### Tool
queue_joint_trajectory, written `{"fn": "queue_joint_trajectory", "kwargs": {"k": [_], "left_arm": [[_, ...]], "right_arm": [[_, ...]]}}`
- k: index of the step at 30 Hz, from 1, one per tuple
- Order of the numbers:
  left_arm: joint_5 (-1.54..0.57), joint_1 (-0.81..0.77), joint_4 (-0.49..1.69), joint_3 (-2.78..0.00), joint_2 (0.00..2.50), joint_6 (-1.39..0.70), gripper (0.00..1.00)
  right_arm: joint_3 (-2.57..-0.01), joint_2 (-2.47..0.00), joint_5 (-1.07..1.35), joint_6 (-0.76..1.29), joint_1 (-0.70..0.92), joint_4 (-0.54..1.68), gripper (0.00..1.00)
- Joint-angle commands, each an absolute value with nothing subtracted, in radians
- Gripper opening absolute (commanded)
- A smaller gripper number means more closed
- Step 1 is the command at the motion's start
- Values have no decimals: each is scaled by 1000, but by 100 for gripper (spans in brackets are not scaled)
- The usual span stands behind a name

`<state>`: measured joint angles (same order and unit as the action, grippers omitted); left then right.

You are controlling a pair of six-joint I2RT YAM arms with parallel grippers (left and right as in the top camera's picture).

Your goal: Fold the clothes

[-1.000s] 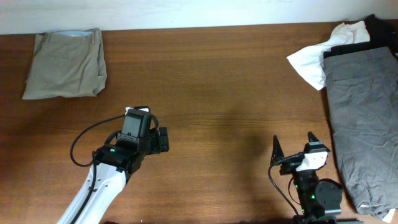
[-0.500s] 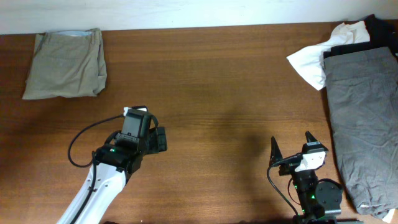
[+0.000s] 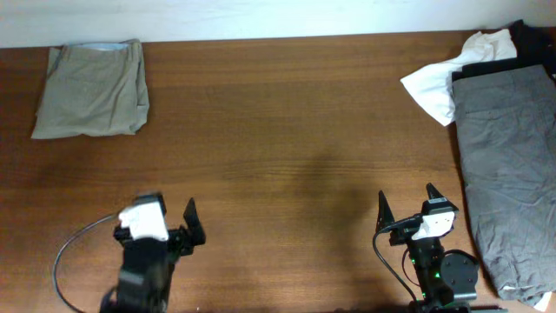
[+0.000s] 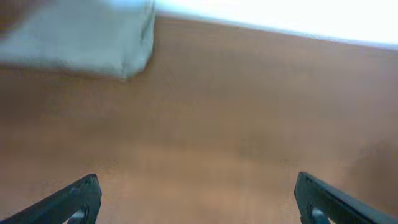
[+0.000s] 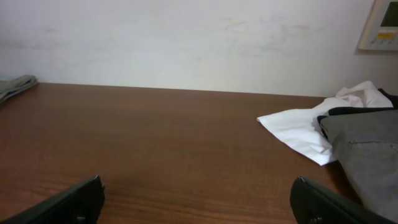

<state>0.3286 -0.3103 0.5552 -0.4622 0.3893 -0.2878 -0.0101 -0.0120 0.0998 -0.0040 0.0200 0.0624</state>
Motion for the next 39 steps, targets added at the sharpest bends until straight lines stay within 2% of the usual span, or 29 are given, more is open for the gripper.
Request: {"fn": "queue_joint_trajectory", "kwargs": {"k": [1,3,7,12,20,29,34,39], "left_arm": [[279,-305,400,-346,226,-57,99],[219,-296,224,-261,181,84,99],[180,-231,-66,-115,160,96,99],[90,-143,-229,-15,151,109,99],[36,-46,-91,-8,6,152,99],[37,-42,-63,-8,5,234,99],[11,-12,84,-8,5,237,99],[-12,29,82,-9,5,237,99]], "right_arm": [[-6,-6,113,-7,14,67,99],[-6,-6,113,-7,14,67,99],[-6,-6,113,-7,14,67,99],[-6,-6,113,-7,14,67,99],[-6,-6,113,-7,14,67,99],[-6,-6,113,-7,14,67,99],[-6,-6,113,-7,14,67,99],[-6,-6,113,-7,14,67,99]]}}
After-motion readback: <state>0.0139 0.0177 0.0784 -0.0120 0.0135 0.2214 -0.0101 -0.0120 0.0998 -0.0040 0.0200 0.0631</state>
